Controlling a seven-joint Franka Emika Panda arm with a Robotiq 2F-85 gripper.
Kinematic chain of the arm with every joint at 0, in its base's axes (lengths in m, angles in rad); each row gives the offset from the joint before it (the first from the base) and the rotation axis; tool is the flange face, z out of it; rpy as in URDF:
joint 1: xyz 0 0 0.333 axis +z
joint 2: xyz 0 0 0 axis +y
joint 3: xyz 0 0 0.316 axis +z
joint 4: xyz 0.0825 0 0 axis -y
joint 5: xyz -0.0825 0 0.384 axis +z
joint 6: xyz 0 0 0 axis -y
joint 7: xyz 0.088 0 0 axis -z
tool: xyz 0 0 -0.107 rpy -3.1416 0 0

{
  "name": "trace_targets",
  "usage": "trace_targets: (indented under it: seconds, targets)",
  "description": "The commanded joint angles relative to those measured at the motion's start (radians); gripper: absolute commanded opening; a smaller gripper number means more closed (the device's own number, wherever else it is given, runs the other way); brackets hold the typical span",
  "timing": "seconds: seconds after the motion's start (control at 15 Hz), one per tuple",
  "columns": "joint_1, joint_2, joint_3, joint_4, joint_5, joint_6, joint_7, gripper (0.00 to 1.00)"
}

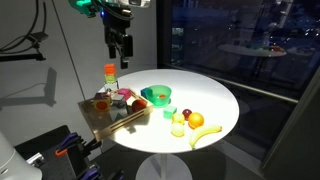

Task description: Put the toy lemon in the bowl

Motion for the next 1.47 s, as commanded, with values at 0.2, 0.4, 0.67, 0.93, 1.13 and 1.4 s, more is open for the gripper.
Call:
trace_targets:
  seconds: [0.2, 0.4, 0.67, 0.93, 1.13, 1.4]
  targets:
    - [-0.025, 0.028, 0.029, 0.008, 0.0, 0.041, 0.02, 1.0]
    - [-0.036, 0.067, 0.04, 0.019, -0.01, 0.099, 0.05, 1.0]
    - [-0.049, 0.133, 0.039, 0.036, -0.009, 0.176, 0.068, 1.0]
    - [-0.062, 0.203, 0.032, 0.05, -0.014, 0.26, 0.055, 1.0]
    - [-0.071, 0.265, 0.025, 0.058, -0.028, 0.336, 0.017, 1.0]
    - [-0.075, 0.338, 0.014, 0.079, -0.036, 0.388, -0.085, 1.0]
